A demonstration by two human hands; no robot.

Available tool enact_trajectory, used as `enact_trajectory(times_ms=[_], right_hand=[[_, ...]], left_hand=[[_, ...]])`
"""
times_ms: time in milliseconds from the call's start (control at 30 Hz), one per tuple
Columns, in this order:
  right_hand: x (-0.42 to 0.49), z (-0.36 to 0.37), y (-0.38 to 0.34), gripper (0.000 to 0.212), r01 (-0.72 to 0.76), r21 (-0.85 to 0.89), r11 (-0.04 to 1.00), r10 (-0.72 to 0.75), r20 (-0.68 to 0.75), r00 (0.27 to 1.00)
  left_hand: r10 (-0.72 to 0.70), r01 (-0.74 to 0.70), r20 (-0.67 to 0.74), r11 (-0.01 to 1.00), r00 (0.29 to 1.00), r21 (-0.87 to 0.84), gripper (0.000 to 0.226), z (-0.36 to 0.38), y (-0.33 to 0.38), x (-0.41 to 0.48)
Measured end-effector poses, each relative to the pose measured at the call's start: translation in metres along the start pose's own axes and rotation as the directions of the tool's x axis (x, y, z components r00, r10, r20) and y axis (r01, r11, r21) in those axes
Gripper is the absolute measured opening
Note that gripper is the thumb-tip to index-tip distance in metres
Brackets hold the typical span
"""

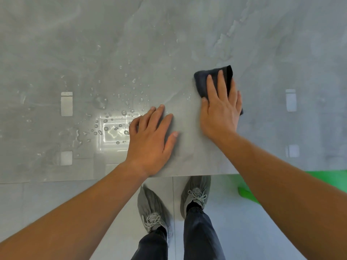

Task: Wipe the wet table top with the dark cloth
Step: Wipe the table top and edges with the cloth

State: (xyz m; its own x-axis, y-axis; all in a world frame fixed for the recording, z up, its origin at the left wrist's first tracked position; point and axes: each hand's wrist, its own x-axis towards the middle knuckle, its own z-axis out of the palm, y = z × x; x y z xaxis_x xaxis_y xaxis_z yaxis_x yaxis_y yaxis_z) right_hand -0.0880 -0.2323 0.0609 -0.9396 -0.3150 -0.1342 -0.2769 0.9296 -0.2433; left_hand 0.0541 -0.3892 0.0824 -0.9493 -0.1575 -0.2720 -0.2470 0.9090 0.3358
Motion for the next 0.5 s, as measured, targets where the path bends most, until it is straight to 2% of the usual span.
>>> enact_trajectory(times_ms=[67,133,200,267,333,400,433,500], right_hand=[[-0.019,0.003,-0.005,0.057,0.207,-0.033,0.978,-0.206,0.037,0.978],[-0.035,0.001,0.005,0.056,0.409,-0.045,0.911,-0.403,0.103,0.909],[-0.021,-0.008,0.023,0.056,0.483,-0.044,0.874,-0.472,0.157,0.868],[0.011,-0.015,0.035,0.057,0.375,-0.044,0.926,-0.366,0.139,0.92],[0.043,-0.021,0.038,0.057,0.128,0.015,0.992,-0.129,0.08,0.988],[0.05,-0.02,0.026,0.057,0.006,0.047,0.999,-0.009,0.05,0.999],[0.042,-0.018,0.02,0.058,0.023,0.033,0.999,-0.024,0.05,0.998],[0.013,-0.016,0.013,0.06,0.202,-0.01,0.979,-0.2,0.089,0.976]], left_hand=[[-0.013,0.013,0.0,1.0,1.0,0.002,0.061,0.0,0.001,0.0],[-0.026,0.026,-0.003,1.0,1.0,0.003,0.06,0.0,0.003,0.0],[-0.043,0.043,-0.007,0.999,0.999,-0.004,0.056,-0.001,0.005,0.0],[-0.048,0.048,-0.006,0.999,0.999,0.013,0.05,-0.003,0.006,0.002],[-0.045,0.045,-0.004,0.998,0.999,0.034,0.044,-0.006,0.005,0.005],[-0.045,0.045,-0.017,0.998,0.999,0.046,0.041,-0.01,0.005,0.01],[-0.048,0.049,-0.022,0.998,0.999,0.045,0.04,-0.013,0.005,0.012],[-0.067,0.068,-0.027,0.997,0.997,0.024,0.041,-0.018,0.009,0.019]])
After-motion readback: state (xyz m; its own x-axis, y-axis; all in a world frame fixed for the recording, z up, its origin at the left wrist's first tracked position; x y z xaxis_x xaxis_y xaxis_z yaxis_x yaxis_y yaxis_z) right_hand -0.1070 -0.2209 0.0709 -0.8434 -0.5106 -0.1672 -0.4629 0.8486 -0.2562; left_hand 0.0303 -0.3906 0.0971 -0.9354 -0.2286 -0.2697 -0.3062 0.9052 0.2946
